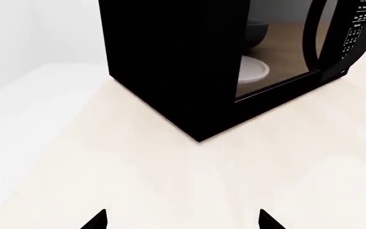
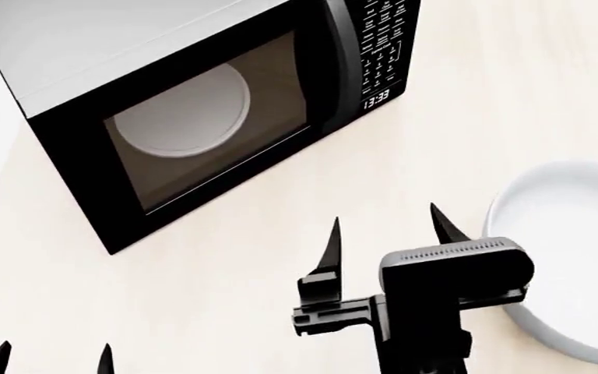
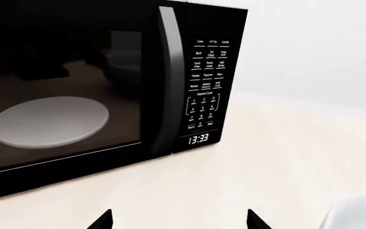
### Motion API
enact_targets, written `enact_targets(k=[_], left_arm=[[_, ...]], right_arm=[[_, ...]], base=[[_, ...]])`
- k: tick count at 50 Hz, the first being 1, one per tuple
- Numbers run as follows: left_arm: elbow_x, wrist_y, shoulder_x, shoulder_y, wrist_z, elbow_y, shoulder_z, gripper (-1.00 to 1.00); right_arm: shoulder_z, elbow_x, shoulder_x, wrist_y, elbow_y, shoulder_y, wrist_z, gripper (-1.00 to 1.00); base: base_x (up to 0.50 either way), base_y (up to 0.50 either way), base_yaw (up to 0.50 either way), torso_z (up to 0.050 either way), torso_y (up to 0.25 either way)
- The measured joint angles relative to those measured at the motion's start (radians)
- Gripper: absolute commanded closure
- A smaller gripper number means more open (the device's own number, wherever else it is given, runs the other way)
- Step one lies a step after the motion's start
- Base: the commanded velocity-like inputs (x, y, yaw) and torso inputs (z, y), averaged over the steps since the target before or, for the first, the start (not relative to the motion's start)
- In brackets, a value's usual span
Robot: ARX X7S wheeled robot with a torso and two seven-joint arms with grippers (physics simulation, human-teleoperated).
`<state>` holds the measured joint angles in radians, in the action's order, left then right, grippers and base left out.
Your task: Open the microwave.
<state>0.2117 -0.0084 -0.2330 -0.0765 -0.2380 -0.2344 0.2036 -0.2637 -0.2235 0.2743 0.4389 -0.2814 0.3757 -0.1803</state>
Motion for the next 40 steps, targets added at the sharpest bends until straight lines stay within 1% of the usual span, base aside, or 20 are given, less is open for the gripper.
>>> enact_targets(k=[16, 40], left_arm=[[0.016, -0.002, -0.009, 0.003, -0.006, -0.003, 0.0, -1.0], [0.035, -0.001, -0.022, -0.002, -0.013, -0.015, 0.001, -1.0]], right_arm=[[-0.034, 0.016, -0.012, 0.1, 0.105, 0.182, 0.006, -1.0], [-0.087, 0.039, -0.039, 0.18, 0.239, 0.379, 0.02, -1.0]], base=[[0.0, 0.0, 0.0, 0.0, 0.0], [0.0, 0.0, 0.0, 0.0, 0.0]])
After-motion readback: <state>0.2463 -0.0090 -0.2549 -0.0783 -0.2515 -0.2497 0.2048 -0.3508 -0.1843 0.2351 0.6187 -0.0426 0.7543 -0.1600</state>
